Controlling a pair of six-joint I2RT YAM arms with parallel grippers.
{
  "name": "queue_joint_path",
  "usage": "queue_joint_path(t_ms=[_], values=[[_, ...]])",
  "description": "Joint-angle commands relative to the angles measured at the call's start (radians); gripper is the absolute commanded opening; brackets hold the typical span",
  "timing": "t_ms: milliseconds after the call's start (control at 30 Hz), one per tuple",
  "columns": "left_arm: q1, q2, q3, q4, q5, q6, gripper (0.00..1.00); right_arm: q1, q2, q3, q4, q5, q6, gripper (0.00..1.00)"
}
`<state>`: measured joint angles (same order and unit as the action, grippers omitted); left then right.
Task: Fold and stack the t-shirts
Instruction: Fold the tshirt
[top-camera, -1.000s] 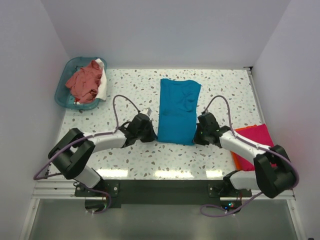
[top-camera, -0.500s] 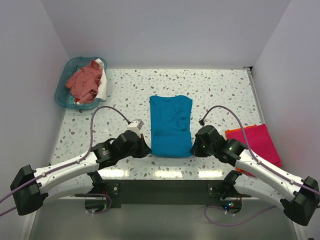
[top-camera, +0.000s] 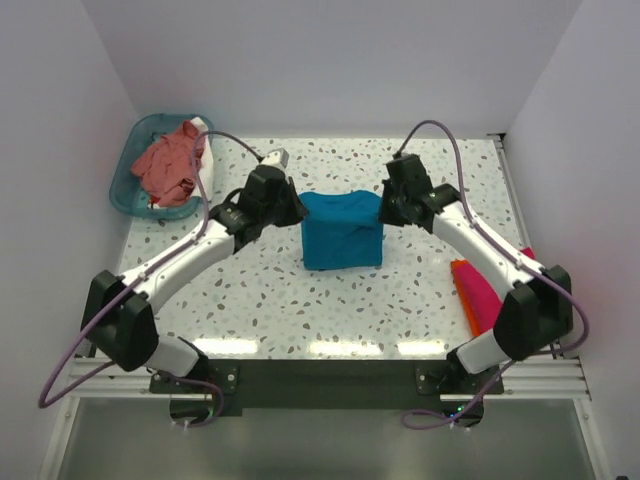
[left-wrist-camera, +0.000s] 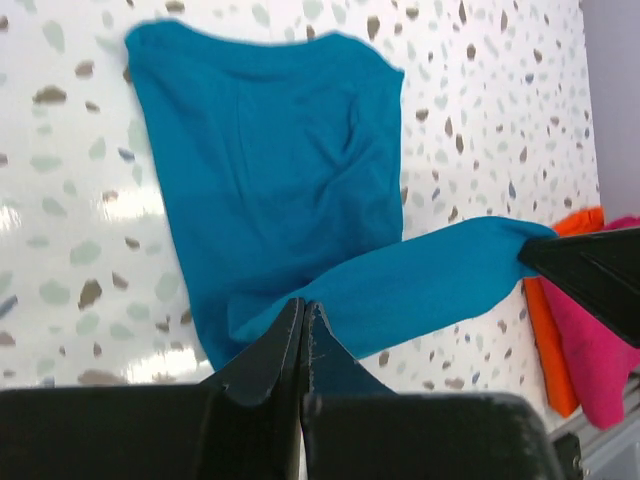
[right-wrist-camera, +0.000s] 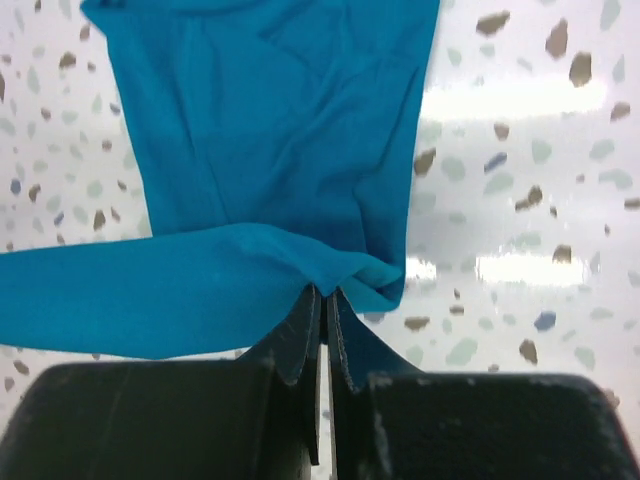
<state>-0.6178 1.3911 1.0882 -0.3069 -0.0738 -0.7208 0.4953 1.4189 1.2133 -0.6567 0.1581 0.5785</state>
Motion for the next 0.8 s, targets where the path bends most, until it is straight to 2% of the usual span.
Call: queue_joint_path(t_ms=[0, 167, 200, 233, 267, 300, 333, 400, 433, 467, 567, 667, 767], values=[[0.081, 0.109, 0.126, 0.068, 0.069, 0.044, 0.0, -0.075, 0.147, 0.153, 0.069, -0.078, -0.08, 0.0], [0.183, 0.422, 0.364, 0.093, 0.15, 0.049, 0.0, -0.178, 0.467, 0.428, 0.075, -0.155, -0.106, 0.01], [0.199, 0.522, 0.442, 0.107, 0.173, 0.058, 0.0, -0.196, 0.518, 0.515, 0.069, -0.157, -0.109, 0.06], [0.229, 0.572, 0.488, 0.107, 0.21, 0.06, 0.02, -0.207, 0.56, 0.553, 0.06, -0.178, -0.117, 0.22], [0.245, 0.616, 0.527, 0.106, 0.233, 0.052, 0.14, -0.215, 0.593, 0.59, 0.06, -0.192, -0.124, 0.35], [0.277, 0.679, 0.564, 0.13, 0.29, 0.049, 0.43, -0.228, 0.65, 0.648, 0.058, -0.195, -0.132, 0.61], [0.277, 0.697, 0.572, 0.147, 0.304, 0.041, 0.53, -0.235, 0.67, 0.673, 0.051, -0.193, -0.132, 0.73], [0.3, 0.7, 0.576, 0.166, 0.307, 0.04, 0.66, -0.245, 0.701, 0.73, 0.014, -0.187, -0.161, 0.84], [0.308, 0.686, 0.569, 0.164, 0.304, 0.047, 0.67, -0.247, 0.69, 0.724, -0.009, -0.161, -0.173, 0.89], [0.308, 0.666, 0.555, 0.154, 0.287, 0.063, 0.68, -0.248, 0.674, 0.698, 0.003, -0.148, -0.193, 0.92], [0.308, 0.556, 0.435, 0.169, 0.24, 0.055, 0.69, -0.247, 0.585, 0.527, 0.101, -0.156, -0.209, 0.93], [0.299, 0.453, 0.279, 0.173, 0.235, 0.02, 0.65, -0.248, 0.543, 0.344, 0.21, -0.247, -0.226, 0.93], [0.259, 0.416, 0.207, 0.175, 0.221, 0.006, 0.62, -0.247, 0.566, 0.29, 0.278, -0.296, -0.246, 0.93]])
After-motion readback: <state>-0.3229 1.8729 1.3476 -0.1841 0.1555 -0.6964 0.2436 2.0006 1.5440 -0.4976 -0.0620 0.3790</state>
